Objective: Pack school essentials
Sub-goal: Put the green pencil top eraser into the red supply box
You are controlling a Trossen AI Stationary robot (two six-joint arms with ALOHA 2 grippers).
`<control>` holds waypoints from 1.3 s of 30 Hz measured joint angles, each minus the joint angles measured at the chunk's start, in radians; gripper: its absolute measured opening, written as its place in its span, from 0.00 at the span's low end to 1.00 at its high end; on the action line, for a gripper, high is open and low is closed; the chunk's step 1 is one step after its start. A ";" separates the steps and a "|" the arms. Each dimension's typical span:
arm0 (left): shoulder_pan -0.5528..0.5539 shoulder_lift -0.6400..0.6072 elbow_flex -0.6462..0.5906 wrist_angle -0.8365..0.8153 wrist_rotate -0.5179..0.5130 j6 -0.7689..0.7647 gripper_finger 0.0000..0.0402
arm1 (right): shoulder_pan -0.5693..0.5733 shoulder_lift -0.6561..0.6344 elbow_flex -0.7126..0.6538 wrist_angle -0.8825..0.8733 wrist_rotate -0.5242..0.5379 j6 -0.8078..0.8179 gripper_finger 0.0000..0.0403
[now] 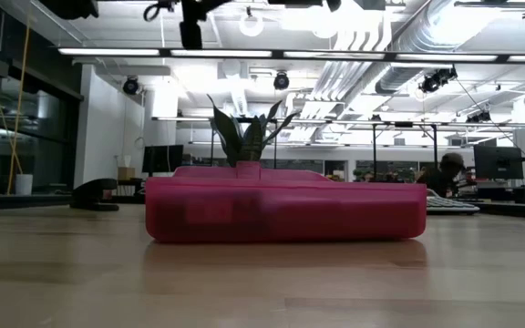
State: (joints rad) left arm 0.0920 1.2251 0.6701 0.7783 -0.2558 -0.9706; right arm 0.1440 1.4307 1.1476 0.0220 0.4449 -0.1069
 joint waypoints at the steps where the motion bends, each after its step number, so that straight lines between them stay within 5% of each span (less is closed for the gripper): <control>1: 0.011 -0.016 0.000 -0.002 0.013 0.016 0.49 | 0.000 -0.011 0.000 -0.030 -0.001 0.009 0.23; 8: 0.060 -0.161 0.000 0.014 0.130 0.182 0.49 | 0.001 -0.017 -0.001 -0.246 -0.192 0.203 0.23; 17: 0.010 -0.308 0.000 0.036 0.275 0.457 0.49 | 0.019 0.157 -0.001 -0.406 -0.521 0.309 0.23; 27: -0.041 -0.316 0.000 0.028 0.270 0.530 0.49 | 0.029 0.356 -0.001 -0.539 -0.563 0.302 0.23; 39: -0.041 -0.312 -0.001 0.026 0.270 0.530 0.49 | 0.029 0.362 -0.001 -0.596 -0.563 0.256 0.26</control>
State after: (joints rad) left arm 0.0513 0.9131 0.6689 0.8047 0.0147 -0.4408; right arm 0.1726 1.7927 1.1469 -0.5739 -0.1181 0.1490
